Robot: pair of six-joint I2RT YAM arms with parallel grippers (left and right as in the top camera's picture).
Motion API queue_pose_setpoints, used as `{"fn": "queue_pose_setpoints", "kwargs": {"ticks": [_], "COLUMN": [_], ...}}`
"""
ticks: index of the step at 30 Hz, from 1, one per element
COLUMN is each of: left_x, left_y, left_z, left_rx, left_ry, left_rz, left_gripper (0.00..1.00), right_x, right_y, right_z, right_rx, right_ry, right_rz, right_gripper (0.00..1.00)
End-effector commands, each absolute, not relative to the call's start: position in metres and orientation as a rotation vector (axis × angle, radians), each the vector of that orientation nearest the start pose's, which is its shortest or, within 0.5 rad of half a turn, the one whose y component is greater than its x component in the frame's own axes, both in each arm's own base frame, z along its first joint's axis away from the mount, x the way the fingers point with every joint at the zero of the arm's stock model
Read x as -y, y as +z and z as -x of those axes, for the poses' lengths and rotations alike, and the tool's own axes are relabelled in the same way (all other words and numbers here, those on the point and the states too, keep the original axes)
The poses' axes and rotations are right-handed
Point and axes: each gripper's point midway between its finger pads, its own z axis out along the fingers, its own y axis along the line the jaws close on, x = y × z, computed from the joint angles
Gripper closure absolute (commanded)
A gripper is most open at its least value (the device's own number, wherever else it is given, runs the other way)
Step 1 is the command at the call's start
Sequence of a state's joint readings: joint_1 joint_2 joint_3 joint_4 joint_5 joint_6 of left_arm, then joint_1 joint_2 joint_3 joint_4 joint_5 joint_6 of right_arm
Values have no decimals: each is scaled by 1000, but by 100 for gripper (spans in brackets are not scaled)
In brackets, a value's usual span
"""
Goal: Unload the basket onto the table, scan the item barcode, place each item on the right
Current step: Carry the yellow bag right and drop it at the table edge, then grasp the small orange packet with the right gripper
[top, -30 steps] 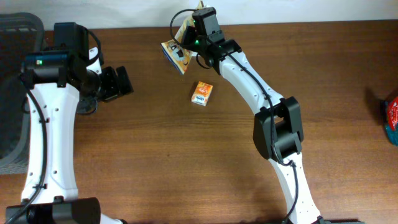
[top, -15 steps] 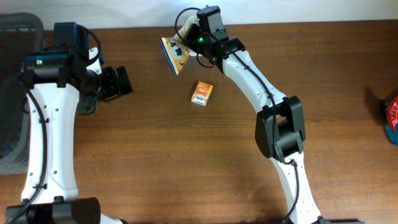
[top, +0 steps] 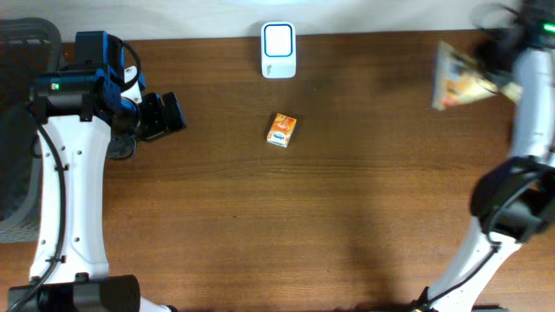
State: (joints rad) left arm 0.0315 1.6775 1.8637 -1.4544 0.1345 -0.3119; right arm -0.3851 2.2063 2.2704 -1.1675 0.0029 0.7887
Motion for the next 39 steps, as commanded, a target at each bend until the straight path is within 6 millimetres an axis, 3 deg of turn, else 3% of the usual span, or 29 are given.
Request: {"fn": "queue_pose_setpoints", "kwargs": {"ticks": [1,2,4,7,9,10,11,13,14,16,19,20,21,22,23,24,25,26,27,28,29,30,31,32,35,39], "left_x": [12,12,12,12,12,12,12,12,12,12,12,12,12,12,12,12,12,12,12,12,12,12,12,12,12,12], "left_y": [247,248,248,248,248,248,248,248,248,248,248,248,248,248,248,248,248,248,248,248,248,248,248,248,248,248], "left_z": [-352,-352,-352,-352,-352,-352,-352,-352,-352,-352,-352,-352,-352,-352,-352,-352,-352,-352,-352,-352,-352,-352,-352,-352,-352,-352], "left_rx": [-2810,-2809,-2809,-2809,-2809,-2809,-2809,-2809,-2809,-2809,-2809,-2809,-2809,-2809,-2809,-2809,-2809,-2809,-2809,-2809,-2809,-2809,-2809,-2809,-2809,-2809], "left_ry": [-262,-262,-262,-262,-262,-262,-262,-262,-262,-261,-262,-262,-262,-262,-262,-262,-262,-262,-262,-262,-262,-262,-262,-262,-262,-262], "left_rz": [473,473,473,473,473,473,473,473,473,473,473,473,473,473,473,473,473,473,473,473,473,473,473,473,473,473], "left_gripper": [1,1,1,1,1,1,1,1,1,1,1,1,1,1,1,1,1,1,1,1,1,1,1,1,1,1], "right_x": [286,316,359,396,403,404,400,377,369,339,314,295,260,202,158,127,88,33,-2,-51,-86,-118,-161,-184,-216,-226], "right_y": [172,166,165,168,158,148,132,109,109,130,169,188,207,228,237,238,233,223,211,193,181,169,144,125,88,44], "right_z": [-429,-404,-375,-366,-370,-372,-379,-399,-403,-421,-429,-438,-453,-472,-483,-487,-489,-491,-492,-490,-486,-480,-469,-461,-448,-445], "right_rx": [-2318,-2338,-2264,-2194,-2203,-2225,-2265,-2397,-2405,-2388,-2355,-2344,-2350,-2346,-2347,-2376,-2448,-2552,-2629,-2729,-2787,-2839,-2938,-2995,-3073,-3089], "right_ry": [-140,-179,-212,-260,-267,-268,-218,-30,22,218,247,308,448,709,879,953,986,1001,970,919,903,895,811,714,614,624], "right_rz": [-1467,-1489,-1578,-1555,-1538,-1531,-1514,-1351,-1341,-1263,-1215,-1147,-1006,-797,-693,-640,-581,-471,-399,-277,-195,-143,-138,-145,-197,-246], "right_gripper": [96,96,96,95,92,87,67,38,34,28,23,22,21,20,19,18,18,18,18,10,10,12,26,27,35,42]}}
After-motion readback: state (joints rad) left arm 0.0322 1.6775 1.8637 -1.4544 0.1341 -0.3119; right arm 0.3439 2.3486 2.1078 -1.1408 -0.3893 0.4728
